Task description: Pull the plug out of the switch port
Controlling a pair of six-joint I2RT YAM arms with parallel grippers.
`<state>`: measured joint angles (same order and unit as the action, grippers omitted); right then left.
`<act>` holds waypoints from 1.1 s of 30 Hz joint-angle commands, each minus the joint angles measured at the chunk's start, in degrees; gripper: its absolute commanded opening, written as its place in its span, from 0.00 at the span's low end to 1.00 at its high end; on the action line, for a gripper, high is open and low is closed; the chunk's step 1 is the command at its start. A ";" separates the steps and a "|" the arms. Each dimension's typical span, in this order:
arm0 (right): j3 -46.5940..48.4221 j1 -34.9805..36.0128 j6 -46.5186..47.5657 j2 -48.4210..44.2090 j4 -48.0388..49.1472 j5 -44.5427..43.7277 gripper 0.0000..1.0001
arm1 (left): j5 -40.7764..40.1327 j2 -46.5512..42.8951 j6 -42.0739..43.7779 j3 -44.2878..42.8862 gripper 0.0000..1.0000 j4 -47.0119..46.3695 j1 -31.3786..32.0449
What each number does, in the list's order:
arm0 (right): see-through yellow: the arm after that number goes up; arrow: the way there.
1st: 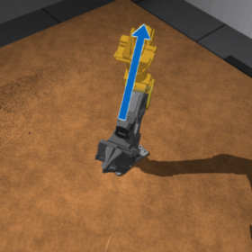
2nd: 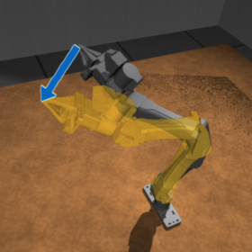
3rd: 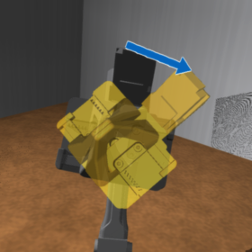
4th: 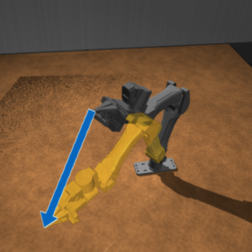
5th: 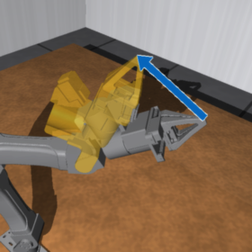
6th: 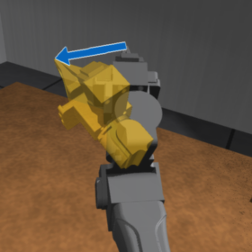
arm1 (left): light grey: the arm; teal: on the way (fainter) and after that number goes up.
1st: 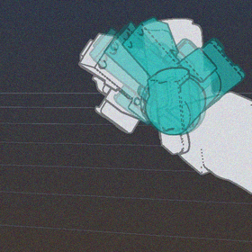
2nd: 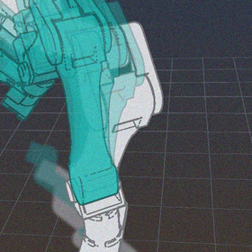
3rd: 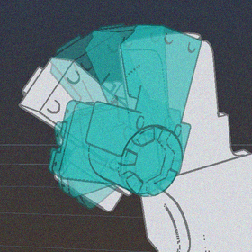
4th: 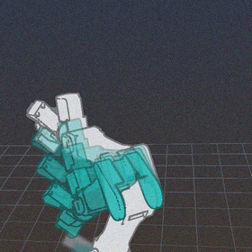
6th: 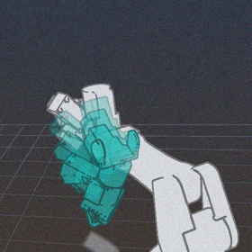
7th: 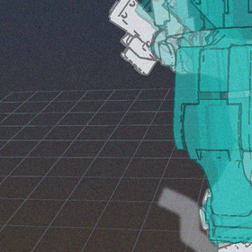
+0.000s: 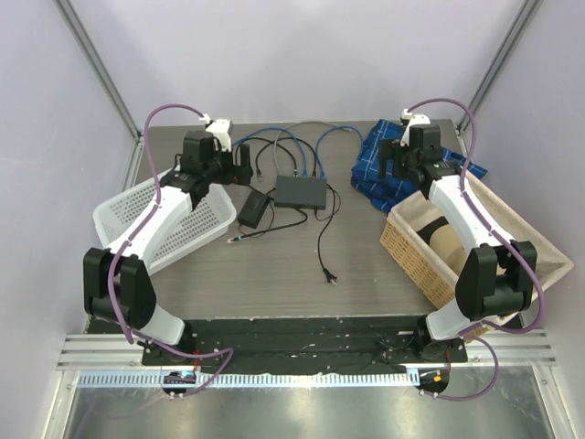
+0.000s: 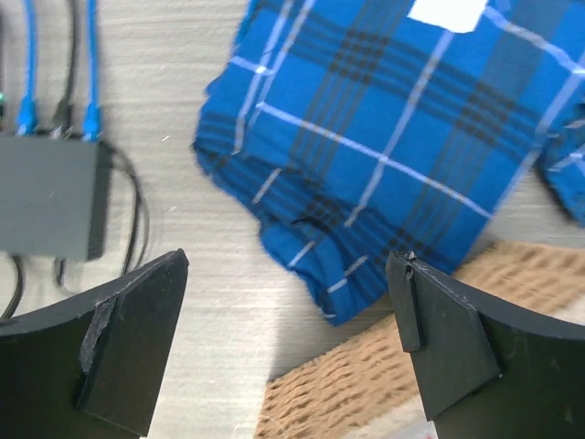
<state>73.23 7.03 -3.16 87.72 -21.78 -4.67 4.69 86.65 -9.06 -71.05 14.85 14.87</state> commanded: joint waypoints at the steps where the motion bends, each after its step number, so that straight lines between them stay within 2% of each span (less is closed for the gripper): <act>1: -0.20 0.35 4.70 -2.38 0.52 12.25 1.00 | 2.34 -0.17 -0.78 0.12 1.00 -2.46 -0.11; 2: 0.33 0.44 6.48 -1.95 -0.45 15.36 0.98 | 2.43 -0.34 -0.78 0.29 1.00 -2.46 -0.11; 5: 3.84 1.14 14.57 -0.80 -6.59 31.43 0.79 | 2.26 -1.04 0.27 1.26 1.00 -2.37 -0.11; 6: 6.63 1.49 16.93 0.59 -8.96 35.13 0.76 | 2.17 -1.39 0.62 1.61 1.00 -2.37 -0.11; 7: 8.14 1.93 19.13 1.39 -14.98 40.99 0.71 | 1.99 -1.57 1.49 1.79 1.00 -2.20 -0.20; 8: 9.63 3.24 23.50 2.01 -18.35 42.62 0.60 | 1.56 -1.75 2.11 2.05 1.00 -2.28 -0.11; 10: 11.41 4.66 28.18 2.72 -27.12 45.17 0.46 | 1.03 -2.10 3.69 2.49 1.00 -2.11 -0.20; 11: 11.15 6.49 33.51 2.54 -29.87 46.49 0.27 | 0.68 -2.19 4.13 2.40 1.00 -2.02 -0.11; 12: 11.06 7.55 36.09 2.45 -33.12 46.68 0.19 | 0.33 -2.01 4.57 2.14 1.00 -1.85 -0.11; 13: 11.14 8.52 39.51 3.24 -40.81 46.50 0.07 | -0.03 -1.67 5.01 1.97 1.00 -1.15 -0.20; 14: 10.88 9.75 42.33 3.85 -44.80 45.72 0.03 | -0.29 -1.40 5.45 1.88 1.00 -0.97 -0.11; 16: 9.22 11.69 46.48 5.52 -52.27 43.79 0.01 | -1.26 -0.70 5.54 1.96 1.00 -0.79 -0.20; 19: 6.32 11.61 46.40 5.53 -53.28 37.56 0.01 | -0.74 -0.61 5.37 2.75 1.00 -1.14 -0.11; 20: 5.35 11.61 44.23 4.83 -51.28 35.10 0.01 | -0.39 -0.61 5.46 2.84 1.00 -1.14 -0.11; 21: 3.17 11.52 39.42 4.22 -45.69 28.03 0.01 | -0.12 -0.52 5.46 3.02 1.00 -1.05 -0.11; 24: 0.61 10.29 32.01 2.72 -35.31 16.31 0.01 | 0.76 0.09 6.15 2.84 1.00 -0.70 -0.11; 25: 0.77 8.11 27.81 2.89 -33.87 11.40 0.01 | 1.20 0.44 6.51 2.67 1.00 -0.35 -0.20; 27: 2.52 5.29 24.71 4.47 -31.41 9.60 0.01 | 3.04 2.54 5.90 -0.04 0.99 2.79 -0.11; 28: 3.23 3.80 22.43 4.91 -30.61 7.94 0.01 | 5.31 3.60 5.98 -1.71 0.96 4.99 -0.20; 29: 4.19 1.87 21.80 5.52 -30.17 7.22 0.01 | 15.42 5.18 7.64 -6.43 0.84 7.97 -0.11; 30: 6.03 1.15 21.79 6.83 -29.47 6.69 0.02 | 19.79 8.41 8.87 -9.00 0.77 15.31 -0.11; 33: 10.68 0.36 22.49 9.21 -29.72 6.95 0.01 | 27.64 13.09 12.56 -14.29 0.64 26.05 0.50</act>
<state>77.45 10.81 23.14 94.89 -53.41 11.03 16.27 94.83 -2.13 -78.19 25.06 14.83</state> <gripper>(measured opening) 0.031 0.721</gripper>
